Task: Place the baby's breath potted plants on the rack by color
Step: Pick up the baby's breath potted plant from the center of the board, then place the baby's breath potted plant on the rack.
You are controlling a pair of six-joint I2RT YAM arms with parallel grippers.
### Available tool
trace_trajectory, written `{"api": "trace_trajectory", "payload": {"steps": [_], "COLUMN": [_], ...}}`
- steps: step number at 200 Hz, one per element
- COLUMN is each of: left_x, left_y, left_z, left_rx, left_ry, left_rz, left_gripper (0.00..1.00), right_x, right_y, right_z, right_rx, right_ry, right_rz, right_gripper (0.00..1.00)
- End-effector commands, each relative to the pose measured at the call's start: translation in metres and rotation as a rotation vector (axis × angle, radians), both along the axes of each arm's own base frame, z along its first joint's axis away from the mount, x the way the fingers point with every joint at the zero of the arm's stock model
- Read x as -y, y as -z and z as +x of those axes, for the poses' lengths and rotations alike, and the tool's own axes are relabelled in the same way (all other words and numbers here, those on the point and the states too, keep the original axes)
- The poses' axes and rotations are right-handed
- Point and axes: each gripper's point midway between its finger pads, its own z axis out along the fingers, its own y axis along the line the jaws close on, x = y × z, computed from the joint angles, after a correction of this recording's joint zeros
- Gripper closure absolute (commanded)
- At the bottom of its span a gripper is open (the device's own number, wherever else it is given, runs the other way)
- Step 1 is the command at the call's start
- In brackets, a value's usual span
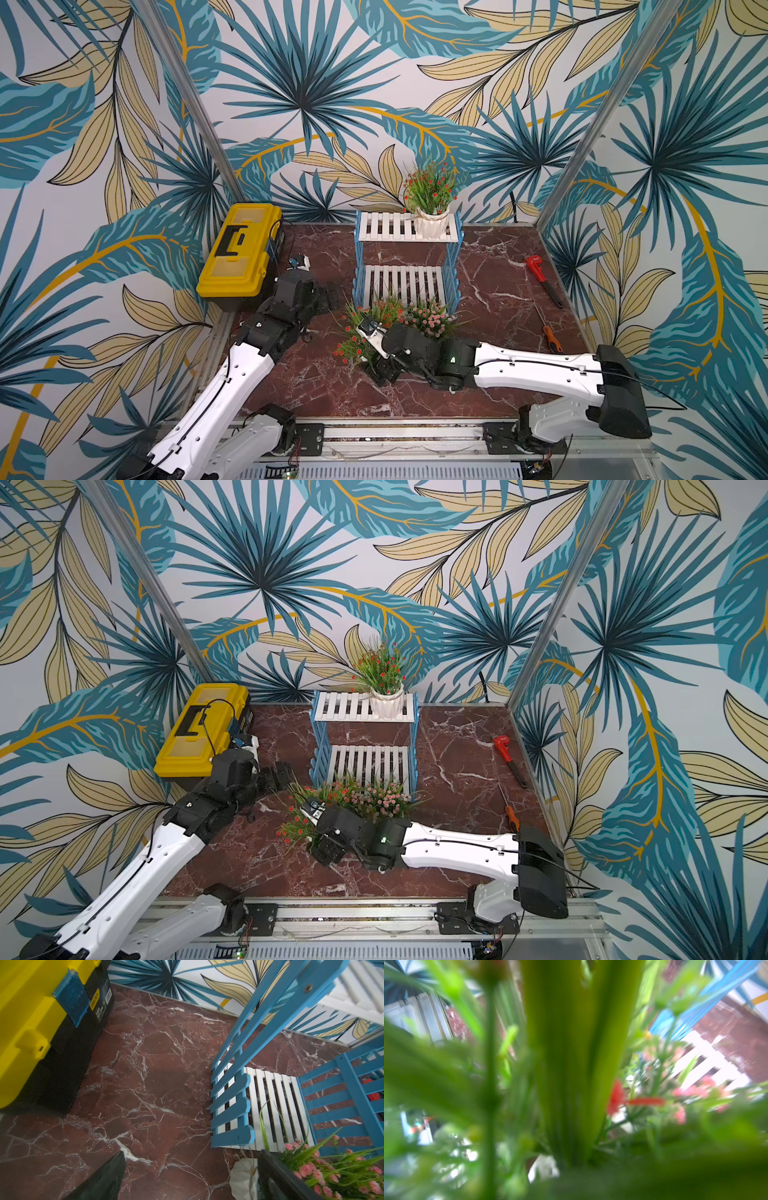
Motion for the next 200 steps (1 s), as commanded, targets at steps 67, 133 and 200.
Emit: {"api": "trace_trajectory", "payload": {"steps": [67,133,200], "left_x": [0.004,-0.003,-0.003], "left_y": [0.027,0.025,0.025], "left_z": [-0.018,-0.032,-0.027], "left_rx": [-0.012,0.04,0.08], "left_ry": [0.019,0.01,-0.004], "left_rz": [-0.064,-0.089,-0.105], "left_gripper": [0.01,0.01,0.01], "right_x": [0.009,0.019,0.034], "right_y": [-0.128,-0.171,-0.187], "right_z": [0.079,0.181,0.234], "right_rx": [0.052,0.134,0.143], "right_ry": [0.021,0.165,0.238], "right_rz": [-0.012,0.034,0.092], "right_gripper": [0.96,0.98,0.98]}}
